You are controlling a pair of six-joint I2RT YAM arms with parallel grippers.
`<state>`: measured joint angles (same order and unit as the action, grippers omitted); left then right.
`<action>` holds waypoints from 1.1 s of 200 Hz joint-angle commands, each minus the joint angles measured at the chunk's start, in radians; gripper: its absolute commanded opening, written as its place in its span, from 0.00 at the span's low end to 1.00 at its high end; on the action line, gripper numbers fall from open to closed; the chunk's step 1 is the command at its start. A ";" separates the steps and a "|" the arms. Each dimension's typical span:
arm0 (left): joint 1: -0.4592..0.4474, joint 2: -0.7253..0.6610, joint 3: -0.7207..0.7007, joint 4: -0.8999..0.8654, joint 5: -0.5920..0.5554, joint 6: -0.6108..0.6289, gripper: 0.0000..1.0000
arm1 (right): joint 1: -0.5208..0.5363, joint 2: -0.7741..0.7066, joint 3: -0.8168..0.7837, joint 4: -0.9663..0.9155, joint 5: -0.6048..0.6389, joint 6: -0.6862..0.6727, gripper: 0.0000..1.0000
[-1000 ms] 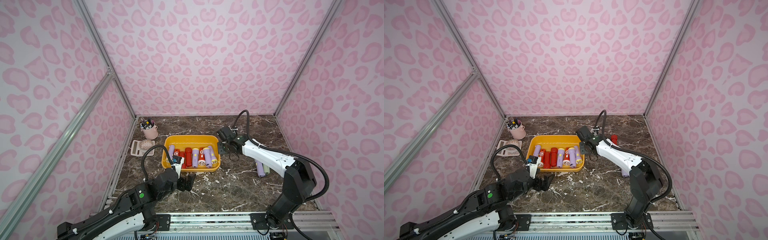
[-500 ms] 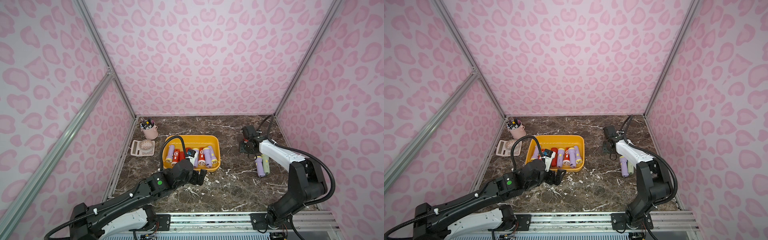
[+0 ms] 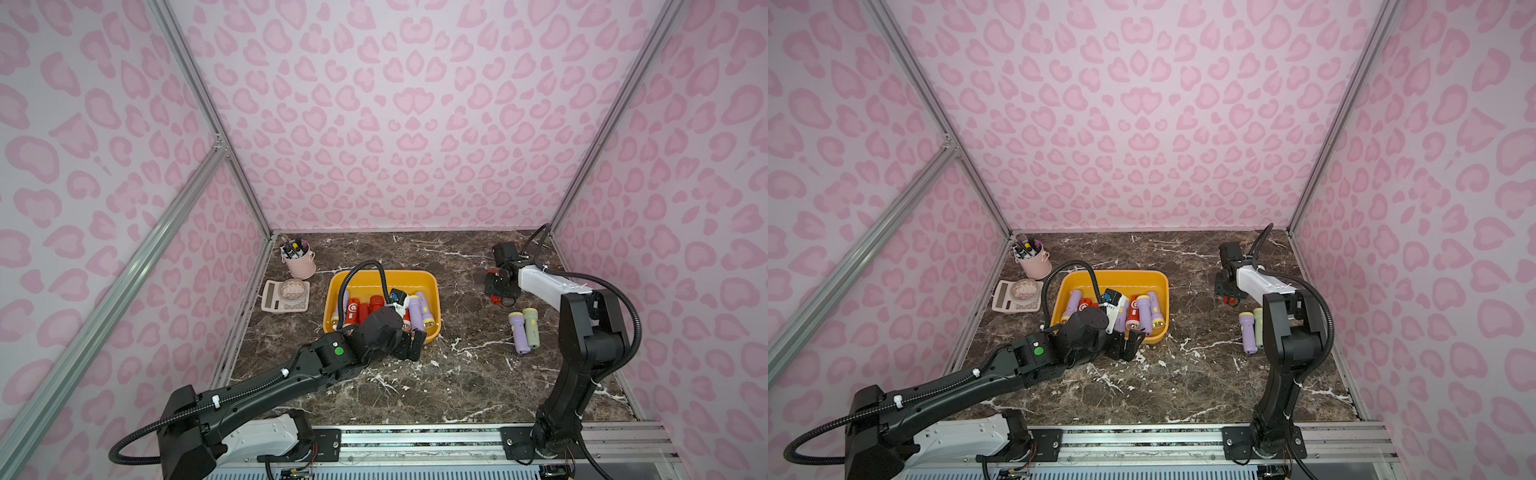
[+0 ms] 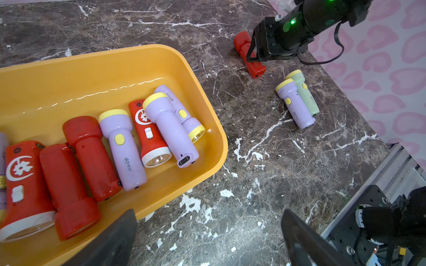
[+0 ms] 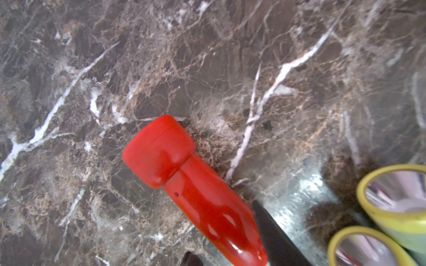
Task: Put the flashlights into the storage boxes
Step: Pick up the flashlight from the center of the board.
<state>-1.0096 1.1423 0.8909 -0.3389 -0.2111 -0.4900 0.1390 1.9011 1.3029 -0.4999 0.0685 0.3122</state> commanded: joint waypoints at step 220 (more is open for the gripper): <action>0.033 -0.235 -0.125 0.012 -0.078 0.030 0.98 | 0.135 -0.118 -0.010 -0.103 0.035 0.047 0.37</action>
<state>-0.9771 0.9520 0.7937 -0.3202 -0.2520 -0.4438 0.2157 1.8320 1.3025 -0.5716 0.0711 0.3397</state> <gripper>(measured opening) 0.982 0.377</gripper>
